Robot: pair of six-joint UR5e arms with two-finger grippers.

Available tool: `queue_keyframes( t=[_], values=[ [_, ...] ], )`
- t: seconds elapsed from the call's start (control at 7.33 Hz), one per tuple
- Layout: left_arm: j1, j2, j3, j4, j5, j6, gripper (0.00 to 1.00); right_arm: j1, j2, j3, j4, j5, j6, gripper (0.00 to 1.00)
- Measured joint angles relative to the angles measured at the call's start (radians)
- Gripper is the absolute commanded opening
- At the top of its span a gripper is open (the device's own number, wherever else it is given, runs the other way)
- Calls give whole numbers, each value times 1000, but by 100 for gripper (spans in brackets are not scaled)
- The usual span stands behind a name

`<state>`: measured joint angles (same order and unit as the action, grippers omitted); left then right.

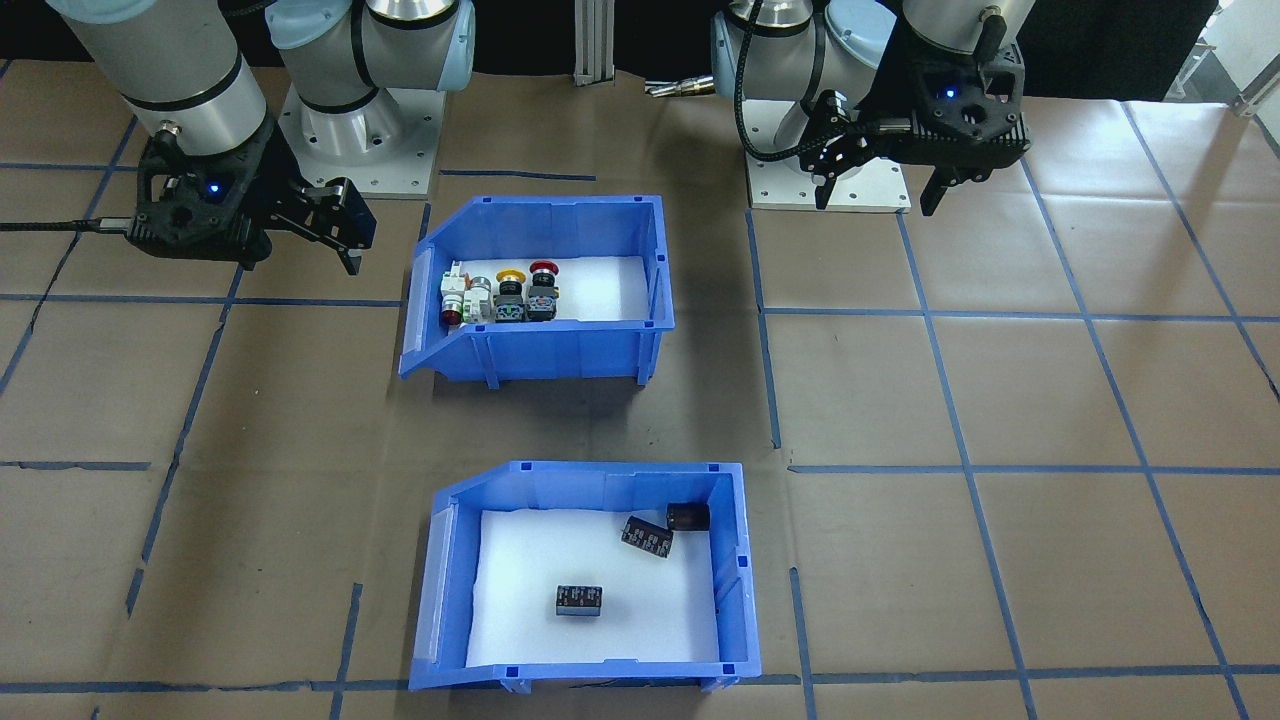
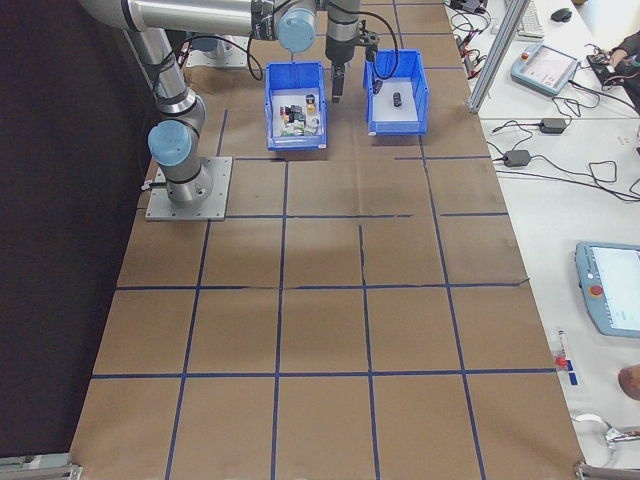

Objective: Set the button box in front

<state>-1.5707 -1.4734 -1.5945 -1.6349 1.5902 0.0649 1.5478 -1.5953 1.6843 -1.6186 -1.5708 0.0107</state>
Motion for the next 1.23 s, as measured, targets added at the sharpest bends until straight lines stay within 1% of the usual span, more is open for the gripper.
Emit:
queue_keyframes(
  t=[0.55,0.68,0.95,1.23],
  values=[
    [-2,-8,1,2,0,-22,100,0,1,4,0,0,0,100],
    [-1,-9,-1,2,0,-90,100,0,2,5,-1,1,0,100],
    [-3,-3,-10,-8,2,-336,100,0,7,2,1,1,-10,100],
    [-7,36,-61,-33,-5,-616,100,-1,20,-7,-6,5,-102,100]
  ],
)
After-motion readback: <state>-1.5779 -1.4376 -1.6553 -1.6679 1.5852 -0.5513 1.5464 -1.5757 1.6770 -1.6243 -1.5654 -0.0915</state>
